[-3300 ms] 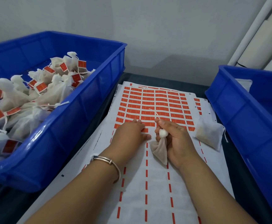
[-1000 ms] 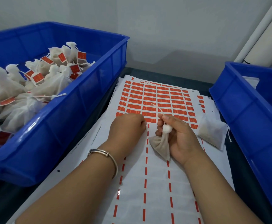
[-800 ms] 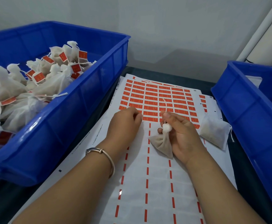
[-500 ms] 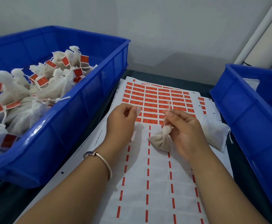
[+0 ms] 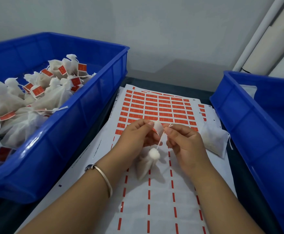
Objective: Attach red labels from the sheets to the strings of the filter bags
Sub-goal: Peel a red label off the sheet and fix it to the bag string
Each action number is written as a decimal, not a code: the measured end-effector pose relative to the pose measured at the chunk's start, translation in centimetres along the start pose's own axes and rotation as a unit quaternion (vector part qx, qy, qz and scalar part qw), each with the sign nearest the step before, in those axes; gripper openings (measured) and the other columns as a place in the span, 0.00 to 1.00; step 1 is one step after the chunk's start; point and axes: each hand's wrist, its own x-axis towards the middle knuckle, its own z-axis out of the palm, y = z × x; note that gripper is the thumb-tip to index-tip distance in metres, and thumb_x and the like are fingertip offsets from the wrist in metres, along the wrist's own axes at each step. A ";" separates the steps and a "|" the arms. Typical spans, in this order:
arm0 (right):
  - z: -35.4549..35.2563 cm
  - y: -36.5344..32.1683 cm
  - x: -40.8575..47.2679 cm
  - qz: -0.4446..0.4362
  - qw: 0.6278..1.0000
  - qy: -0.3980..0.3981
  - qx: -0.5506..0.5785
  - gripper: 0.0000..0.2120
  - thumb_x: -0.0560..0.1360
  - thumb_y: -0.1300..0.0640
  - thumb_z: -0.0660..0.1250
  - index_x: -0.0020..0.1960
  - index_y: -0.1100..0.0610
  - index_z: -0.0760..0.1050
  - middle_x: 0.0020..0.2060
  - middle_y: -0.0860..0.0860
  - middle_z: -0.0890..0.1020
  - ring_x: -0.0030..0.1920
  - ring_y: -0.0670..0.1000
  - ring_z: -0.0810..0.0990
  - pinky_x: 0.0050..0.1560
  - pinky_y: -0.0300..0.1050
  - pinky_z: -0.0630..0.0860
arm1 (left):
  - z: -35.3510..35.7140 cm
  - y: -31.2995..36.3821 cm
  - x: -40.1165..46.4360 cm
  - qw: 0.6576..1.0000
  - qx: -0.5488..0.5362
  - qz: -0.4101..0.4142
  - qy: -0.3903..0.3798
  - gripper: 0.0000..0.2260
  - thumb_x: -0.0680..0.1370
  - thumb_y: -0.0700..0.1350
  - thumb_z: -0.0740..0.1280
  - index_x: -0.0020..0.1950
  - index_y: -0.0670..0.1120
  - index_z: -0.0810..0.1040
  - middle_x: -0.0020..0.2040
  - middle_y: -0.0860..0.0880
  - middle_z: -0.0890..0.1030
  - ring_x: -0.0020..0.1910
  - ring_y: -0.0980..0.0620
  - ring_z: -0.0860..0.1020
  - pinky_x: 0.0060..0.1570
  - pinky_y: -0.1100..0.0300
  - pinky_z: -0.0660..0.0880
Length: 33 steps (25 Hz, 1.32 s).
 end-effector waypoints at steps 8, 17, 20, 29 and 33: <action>0.0 1.0 0.4 0.010 0.999 0.047 0.005 0.15 0.57 0.37 0.70 0.43 0.36 0.81 0.46 0.37 0.84 0.52 0.45 0.82 0.58 0.48 0.77 | 0.4 -0.6 0.0 0.997 -0.027 -0.039 -0.062 0.09 0.80 0.49 0.60 0.49 0.48 0.79 0.39 0.47 0.84 0.34 0.51 0.81 0.40 0.61 0.79; -0.3 1.4 0.6 0.022 0.996 0.048 0.065 0.15 0.57 0.40 0.71 0.44 0.38 0.83 0.47 0.41 0.84 0.52 0.46 0.83 0.61 0.55 0.76 | 0.4 -0.4 -0.6 0.994 -0.019 -0.027 -0.100 0.10 0.80 0.47 0.59 0.49 0.47 0.79 0.39 0.49 0.84 0.34 0.54 0.81 0.33 0.66 0.75; -0.4 1.4 0.6 0.023 0.995 0.050 0.083 0.15 0.57 0.41 0.73 0.43 0.40 0.83 0.47 0.42 0.85 0.53 0.49 0.83 0.60 0.56 0.76 | 0.3 -0.4 -0.6 0.993 0.005 -0.029 -0.112 0.10 0.81 0.47 0.58 0.47 0.49 0.79 0.39 0.50 0.84 0.36 0.54 0.81 0.37 0.65 0.76; -0.5 1.6 0.8 0.016 0.995 0.052 0.087 0.18 0.55 0.39 0.73 0.44 0.40 0.83 0.48 0.42 0.84 0.53 0.48 0.83 0.60 0.53 0.77 | 0.3 -0.2 -0.7 0.993 0.008 -0.036 -0.117 0.11 0.79 0.50 0.60 0.43 0.53 0.81 0.37 0.52 0.82 0.35 0.57 0.79 0.40 0.63 0.73; -0.5 1.7 0.8 0.022 0.994 0.060 0.087 0.16 0.56 0.40 0.72 0.43 0.40 0.83 0.48 0.42 0.84 0.53 0.49 0.83 0.59 0.53 0.77 | 0.4 -0.2 -0.6 0.994 -0.012 -0.046 -0.098 0.08 0.78 0.52 0.61 0.47 0.53 0.79 0.38 0.53 0.82 0.38 0.54 0.79 0.42 0.61 0.73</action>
